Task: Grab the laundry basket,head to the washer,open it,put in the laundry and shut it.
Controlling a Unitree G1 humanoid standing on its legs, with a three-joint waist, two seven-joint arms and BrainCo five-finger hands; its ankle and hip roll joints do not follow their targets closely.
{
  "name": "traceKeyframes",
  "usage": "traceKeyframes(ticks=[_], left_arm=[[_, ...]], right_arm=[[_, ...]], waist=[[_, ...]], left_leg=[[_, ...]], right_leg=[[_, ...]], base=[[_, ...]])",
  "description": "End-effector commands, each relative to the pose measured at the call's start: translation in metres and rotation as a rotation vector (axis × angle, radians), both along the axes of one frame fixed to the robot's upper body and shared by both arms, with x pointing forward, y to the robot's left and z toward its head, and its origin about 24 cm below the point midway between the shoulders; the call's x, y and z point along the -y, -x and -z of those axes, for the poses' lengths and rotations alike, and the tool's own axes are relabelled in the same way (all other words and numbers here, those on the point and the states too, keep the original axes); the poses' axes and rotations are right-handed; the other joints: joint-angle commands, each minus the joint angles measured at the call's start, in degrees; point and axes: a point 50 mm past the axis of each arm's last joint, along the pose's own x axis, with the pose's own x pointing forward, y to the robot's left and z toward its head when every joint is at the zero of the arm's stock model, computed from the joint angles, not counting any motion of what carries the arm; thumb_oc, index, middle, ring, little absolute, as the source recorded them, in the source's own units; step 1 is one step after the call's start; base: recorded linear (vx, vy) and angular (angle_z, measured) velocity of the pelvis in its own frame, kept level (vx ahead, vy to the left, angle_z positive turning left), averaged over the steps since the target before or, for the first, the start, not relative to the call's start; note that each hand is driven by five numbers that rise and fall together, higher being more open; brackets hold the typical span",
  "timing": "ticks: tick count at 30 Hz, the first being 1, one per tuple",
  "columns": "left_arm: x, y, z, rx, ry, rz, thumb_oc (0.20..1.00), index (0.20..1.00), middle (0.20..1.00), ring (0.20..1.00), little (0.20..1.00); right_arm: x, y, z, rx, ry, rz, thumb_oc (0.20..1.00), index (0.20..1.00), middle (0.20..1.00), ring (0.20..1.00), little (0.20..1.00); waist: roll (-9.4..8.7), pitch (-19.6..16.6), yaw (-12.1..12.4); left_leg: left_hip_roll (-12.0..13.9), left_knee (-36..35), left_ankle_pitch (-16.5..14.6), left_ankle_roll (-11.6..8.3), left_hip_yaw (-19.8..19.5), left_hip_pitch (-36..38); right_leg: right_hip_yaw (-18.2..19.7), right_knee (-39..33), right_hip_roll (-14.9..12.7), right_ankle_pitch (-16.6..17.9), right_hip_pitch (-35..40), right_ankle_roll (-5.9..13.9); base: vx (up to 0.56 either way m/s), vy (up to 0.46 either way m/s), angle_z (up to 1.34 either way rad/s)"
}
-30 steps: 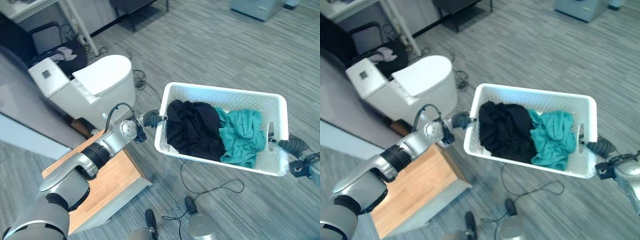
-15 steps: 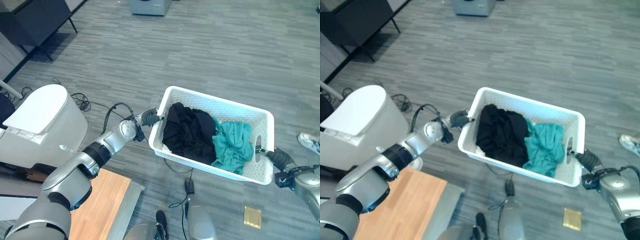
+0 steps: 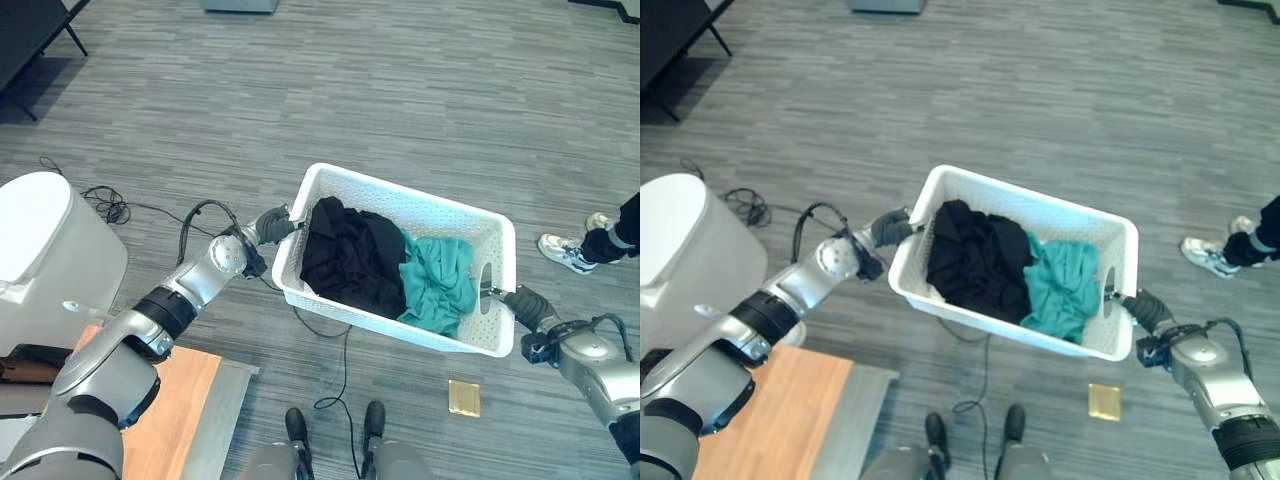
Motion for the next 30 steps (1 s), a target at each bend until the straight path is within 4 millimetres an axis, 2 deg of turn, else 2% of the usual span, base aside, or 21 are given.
traceKeyframes(ticks=[1,3,5,6,8,10,11,13,16,17,18,20,21,22,23,24,26,27,28,29,30], left_arm=[[-0.031,-0.019,-0.031,0.102,0.031,-0.178,0.200,0.200,0.200,0.200,0.200],[-0.028,-0.022,-0.034,0.107,0.024,-0.172,0.200,0.200,0.200,0.200,0.200],[-0.030,-0.022,-0.037,0.116,0.024,-0.179,0.200,0.200,0.200,0.200,0.200],[-0.042,-0.019,-0.033,0.107,0.050,-0.213,0.200,0.200,0.200,0.200,0.200],[-0.055,-0.014,-0.026,0.084,0.068,-0.239,0.200,0.200,0.200,0.200,0.200],[-0.060,-0.010,-0.023,0.076,0.072,-0.246,0.200,0.200,0.200,0.200,0.200],[-0.074,-0.005,-0.015,0.054,0.074,-0.277,0.200,0.200,0.200,0.200,0.200],[-0.090,0.000,-0.013,0.044,0.077,-0.317,0.200,0.200,0.200,0.200,0.200],[-0.105,0.003,-0.013,0.042,0.090,-0.371,0.200,0.200,0.200,0.200,0.200],[-0.110,0.005,-0.011,0.041,0.090,-0.384,0.200,0.200,0.200,0.200,0.200],[-0.120,0.007,-0.012,0.039,0.096,-0.416,0.200,0.200,0.200,0.200,0.200],[-0.120,0.007,-0.012,0.039,0.096,-0.417,0.200,0.200,0.200,0.200,0.200],[-0.133,0.011,-0.015,0.050,0.086,-0.453,0.200,0.200,0.200,0.200,0.200],[-0.139,0.013,-0.017,0.055,0.067,-0.464,0.200,0.200,0.200,0.200,0.200],[-0.139,0.013,-0.017,0.055,0.067,-0.464,0.200,0.200,0.200,0.200,0.200],[-0.140,0.015,-0.013,0.053,0.068,-0.470,0.200,0.200,0.200,0.200,0.200],[-0.138,0.016,-0.012,0.046,0.066,-0.459,0.200,0.200,0.200,0.200,0.200],[-0.133,0.014,-0.012,0.050,0.070,-0.450,0.200,0.200,0.200,0.200,0.200],[-0.129,0.011,-0.008,0.044,0.068,-0.460,0.200,0.200,0.200,0.200,0.200],[-0.129,0.011,-0.009,0.045,0.069,-0.460,0.200,0.200,0.200,0.200,0.200],[-0.126,0.008,-0.009,0.044,0.066,-0.459,0.200,0.200,0.200,0.200,0.200]], right_arm=[[0.013,-0.005,-0.047,0.213,-0.021,-0.022,0.200,0.200,0.200,0.200,0.200],[0.021,0.000,-0.047,0.215,-0.027,0.012,0.200,0.200,0.200,0.200,0.200],[0.022,0.001,-0.047,0.211,-0.030,0.015,0.200,0.200,0.200,0.200,0.200],[0.016,-0.003,-0.048,0.210,-0.029,-0.011,0.200,0.200,0.200,0.200,0.200],[0.010,-0.008,-0.046,0.194,-0.036,-0.037,0.200,0.200,0.200,0.200,0.200],[0.006,-0.009,-0.043,0.182,-0.044,-0.053,0.200,0.200,0.200,0.200,0.200],[-0.002,-0.015,-0.035,0.159,-0.054,-0.073,0.200,0.200,0.200,0.200,0.200],[-0.011,-0.024,-0.032,0.150,-0.065,-0.101,0.200,0.200,0.200,0.200,0.200],[-0.026,-0.038,-0.029,0.141,-0.081,-0.136,0.200,0.200,0.200,0.200,0.200],[-0.030,-0.042,-0.026,0.138,-0.090,-0.144,0.200,0.200,0.200,0.200,0.200],[-0.035,-0.045,-0.022,0.125,-0.082,-0.150,0.200,0.200,0.200,0.200,0.200],[-0.035,-0.046,-0.022,0.125,-0.082,-0.151,0.200,0.200,0.200,0.200,0.200],[-0.047,-0.049,-0.017,0.108,-0.091,-0.179,0.200,0.200,0.200,0.200,0.200],[-0.053,-0.047,-0.012,0.110,-0.118,-0.193,0.200,0.200,0.200,0.200,0.200],[-0.053,-0.047,-0.012,0.110,-0.118,-0.193,0.200,0.200,0.200,0.200,0.200],[-0.058,-0.046,-0.007,0.102,-0.137,-0.200,0.200,0.200,0.200,0.200,0.200],[-0.062,-0.045,-0.004,0.095,-0.134,-0.216,0.200,0.200,0.200,0.200,0.200],[-0.059,-0.043,-0.003,0.094,-0.125,-0.204,0.200,0.200,0.200,0.200,0.200],[-0.058,-0.042,-0.003,0.107,-0.126,-0.189,0.200,0.200,0.200,0.200,0.200],[-0.058,-0.042,-0.003,0.108,-0.126,-0.188,0.200,0.200,0.200,0.200,0.200],[-0.054,-0.041,-0.004,0.118,-0.124,-0.170,0.200,0.200,0.200,0.200,0.200]], waist=[[-1.91,-5.9,1.3],[-2.64,-5.0,0.7],[-3.09,-4.6,0.8],[-3.58,-2.7,2.8],[-3.45,-2.3,4.5],[-3.37,-2.9,5.0],[-3.25,-3.2,6.9],[-3.28,-3.3,9.3],[-3.56,-3.3,11.4],[-3.71,-3.4,12.0],[-3.91,-4.0,12.5],[-3.97,-3.9,12.6],[-4.81,-5.5,13.3],[-6.77,-6.4,14.0],[-6.70,-6.6,14.1],[-8.15,-6.9,14.1],[-7.28,-6.4,12.9],[-6.36,-5.5,11.6],[-3.45,-4.9,9.5],[-3.76,-4.7,9.2],[-2.46,-3.9,7.9]], left_leg=[[0.8,-1.4,0.6,-2.99,-3.9,-1.9],[3.5,2.5,0.1,-4.49,-4.8,-3.0],[4.2,5.4,-0.7,-4.25,-5.6,-3.5],[-0.4,12.0,-3.5,-3.20,-11.9,-5.7],[-6.1,12.8,-4.6,-2.51,-15.0,-8.9],[-6.7,11.4,-3.8,-2.10,-14.5,-10.0],[-7.6,10.5,-0.8,-1.82,-13.7,-14.8],[-8.5,6.9,1.2,-1.98,-15.1,-16.7],[-7.6,2.4,3.6,-2.16,-14.2,-18.6],[-7.3,1.8,3.8,-1.93,-13.0,-18.8],[-6.6,2.5,3.8,-1.11,-8.9,-19.3],[-6.6,2.6,3.7,-1.10,-8.7,-19.2],[-6.5,2.7,5.0,1.21,-6.8,-16.7],[-8.0,4.3,4.7,2.50,-7.4,-15.9],[-7.8,4.3,4.8,2.47,-7.4,-16.1],[-9.1,5.3,3.3,3.58,-7.7,-15.3],[-8.9,6.0,1.4,4.88,-8.2,-12.7],[-8.3,6.4,0.7,5.03,-8.6,-11.1],[-6.3,6.0,-0.6,5.01,-9.3,-7.6],[-6.7,6.2,-0.7,5.06,-9.5,-7.5],[-6.3,5.8,-1.1,4.44,-10.2,-5.3]], right_leg=[[0.7,4.5,-0.6,-6.5,-1.3,3.22],[0.6,5.2,0.6,-7.7,-0.8,1.89],[0.8,5.4,1.0,-8.1,-0.3,1.39],[1.8,5.9,1.2,-8.4,0.5,0.92],[2.7,6.1,2.2,-8.4,1.2,1.22],[3.2,5.7,2.8,-8.5,1.7,1.33],[4.5,5.2,4.4,-9.3,3.3,1.05],[6.4,5.0,6.1,-10.7,5.5,0.68],[8.7,6.8,7.5,-13.3,8.0,-0.14],[9.2,7.4,7.8,-14.0,9.1,-0.24],[10.0,8.7,8.6,-15.1,10.9,-0.55],[10.1,8.7,8.5,-15.1,10.9,-0.53],[11.3,10.7,9.0,-16.2,12.8,-0.26],[11.3,15.6,8.2,-12.6,12.0,2.01],[11.4,15.6,8.4,-12.5,11.8,1.97],[12.2,21.7,7.3,-5.8,10.5,5.38],[11.9,35.6,5.6,4.1,4.9,10.28],[10.7,41.4,5.0,5.3,2.3,10.69],[8.2,47.2,3.9,3.1,-3.6,9.25],[8.0,47.8,3.4,2.6,-3.6,9.28],[5.8,48.5,1.3,0.3,-6.7,8.21]], base=[[-0.02,-0.160,0.33],[-0.01,-0.318,0.34],[0.02,-0.233,0.34],[0.03,-0.186,0.27],[0.11,-0.184,-0.11],[0.16,-0.082,-0.36],[0.26,-0.094,-0.55],[0.39,-0.114,-0.83],[0.45,-0.064,-0.78],[0.49,-0.023,-0.92],[0.49,-0.022,-0.87],[0.40,0.008,-0.22],[0.83,0.058,0.19],[0.82,0.057,-0.01],[0.60,0.070,-0.30],[0.37,0.085,-0.41],[0.49,0.108,-0.09],[0.64,0.111,0.23],[0.47,0.073,0.69],[0.48,0.072,0.85],[0.31,-0.002,0.86]])
